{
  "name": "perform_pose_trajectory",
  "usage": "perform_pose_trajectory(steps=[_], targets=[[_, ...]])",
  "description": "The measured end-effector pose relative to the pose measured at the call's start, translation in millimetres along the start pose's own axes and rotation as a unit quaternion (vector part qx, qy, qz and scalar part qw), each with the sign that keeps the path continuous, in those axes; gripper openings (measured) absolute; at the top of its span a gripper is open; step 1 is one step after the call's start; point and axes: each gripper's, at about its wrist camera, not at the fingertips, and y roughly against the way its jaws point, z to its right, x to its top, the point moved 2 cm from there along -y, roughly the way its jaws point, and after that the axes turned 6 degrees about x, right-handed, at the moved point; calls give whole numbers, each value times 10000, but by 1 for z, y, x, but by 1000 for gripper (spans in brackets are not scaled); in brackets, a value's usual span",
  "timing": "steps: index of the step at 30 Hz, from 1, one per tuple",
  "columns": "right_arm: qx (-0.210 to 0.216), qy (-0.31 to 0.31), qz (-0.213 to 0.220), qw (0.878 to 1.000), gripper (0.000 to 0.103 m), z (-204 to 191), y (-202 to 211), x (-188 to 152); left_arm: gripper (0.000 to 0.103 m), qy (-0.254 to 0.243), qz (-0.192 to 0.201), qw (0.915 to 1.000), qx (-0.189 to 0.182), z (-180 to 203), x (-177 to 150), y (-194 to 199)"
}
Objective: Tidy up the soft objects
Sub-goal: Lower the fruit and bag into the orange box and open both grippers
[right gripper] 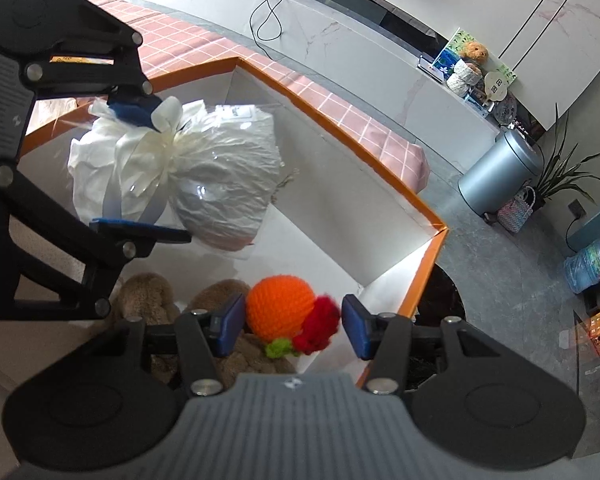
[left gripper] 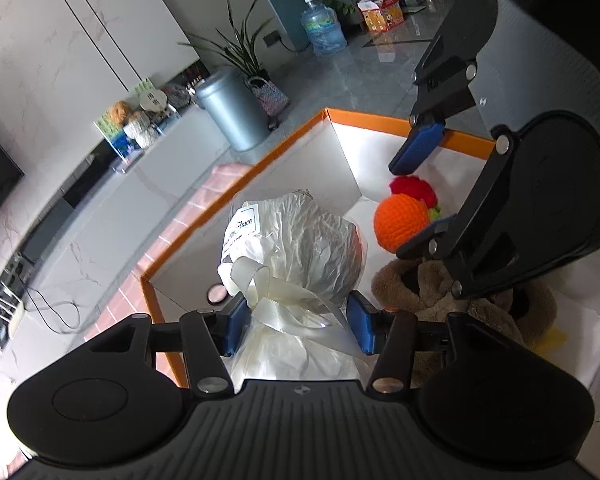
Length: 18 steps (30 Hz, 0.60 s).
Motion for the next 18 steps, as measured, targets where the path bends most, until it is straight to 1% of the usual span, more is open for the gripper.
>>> perform_pose_trajectory(steps=[1,3,5,7,10,11,12,14,18], targets=[[-4,13,-2,10000,54,0,0,0,66,41,-22,10000,-47,-2,0,-1],[-51,41,30,10000,63,-1,3,0,70,105,-6,9999,-88,-4,0,1],[-72,76,56,9999,64,0,6,0,79,129,-2,9998,-142,-5,-1,3],[-114,124,66,9998,67,-1,9,0,81,135,17,9998,-140,-4,-3,6],[-174,169,89,9997,71,0,14,1,88,177,103,9997,-107,-4,-2,12],[-205,179,104,9996,75,0,16,1,89,216,140,9996,-112,-5,-1,13],[-240,189,131,9994,76,0,18,1,89,263,162,9995,-119,-6,0,15],[-278,195,157,9993,77,0,23,0,91,368,201,9990,-141,-9,2,19],[-383,208,219,9988,81,-1,34,0,92,485,297,9983,-131,-15,5,29]])
